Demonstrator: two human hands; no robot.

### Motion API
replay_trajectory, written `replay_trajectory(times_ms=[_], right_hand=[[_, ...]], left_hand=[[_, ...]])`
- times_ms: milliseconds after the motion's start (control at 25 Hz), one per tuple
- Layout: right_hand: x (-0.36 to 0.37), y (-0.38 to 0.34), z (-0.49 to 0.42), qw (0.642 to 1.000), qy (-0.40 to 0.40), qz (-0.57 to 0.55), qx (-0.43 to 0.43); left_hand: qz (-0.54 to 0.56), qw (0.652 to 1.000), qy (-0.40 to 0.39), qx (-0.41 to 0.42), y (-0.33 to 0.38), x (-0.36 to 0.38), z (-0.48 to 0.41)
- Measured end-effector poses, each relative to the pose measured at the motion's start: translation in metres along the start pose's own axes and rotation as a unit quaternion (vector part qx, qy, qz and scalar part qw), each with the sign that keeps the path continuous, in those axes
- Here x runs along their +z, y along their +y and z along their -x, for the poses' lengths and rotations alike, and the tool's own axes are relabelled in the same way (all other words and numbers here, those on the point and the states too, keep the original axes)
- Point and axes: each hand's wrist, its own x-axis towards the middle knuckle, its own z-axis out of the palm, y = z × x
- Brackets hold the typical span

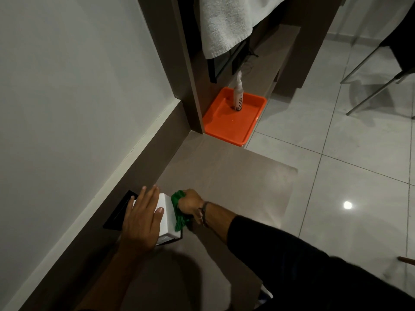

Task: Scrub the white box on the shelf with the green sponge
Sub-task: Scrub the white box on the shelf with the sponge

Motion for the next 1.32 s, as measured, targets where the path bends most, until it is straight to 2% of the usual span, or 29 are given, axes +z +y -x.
replay_trajectory(times_ms=[160,280,360,520,720,800,1000,1080,1240,1320], right_hand=[[0.008,0.002,0.031,0.984,0.041,-0.082,-0.150],[0.023,0.025,0.050,0.965,0.051,-0.087,-0.240],[0.041,0.054,0.059,0.960,0.054,-0.068,-0.265],[0.055,0.080,0.045,0.977,0.058,-0.084,-0.185],[0.032,0.040,0.015,0.993,0.070,-0.094,-0.024],[0.035,0.033,0.022,0.991,0.070,-0.109,-0.034],[0.052,0.067,0.065,0.979,0.018,-0.121,-0.160],[0.055,0.071,0.063,0.982,0.029,-0.124,-0.141],[0.047,0.058,0.038,0.991,0.055,-0.115,-0.027],[0.034,0.043,0.024,0.993,0.061,-0.105,-0.001]], left_hand=[[-0.022,0.998,0.028,0.047,0.000,0.003,-0.005],[-0.011,1.000,0.003,0.008,0.000,0.001,-0.010],[-0.011,0.999,-0.024,-0.019,-0.001,0.002,-0.008],[-0.031,0.997,-0.055,-0.044,-0.001,0.002,-0.011],[-0.039,0.995,-0.070,-0.053,0.000,0.001,-0.011],[-0.038,0.995,-0.072,-0.057,-0.001,0.001,-0.012],[-0.032,0.996,-0.068,-0.054,-0.003,0.003,-0.011],[-0.030,0.996,-0.067,-0.052,-0.003,0.003,-0.012],[-0.034,0.996,-0.066,-0.053,-0.002,0.002,-0.011],[-0.035,0.996,-0.068,-0.055,-0.002,0.002,-0.011]])
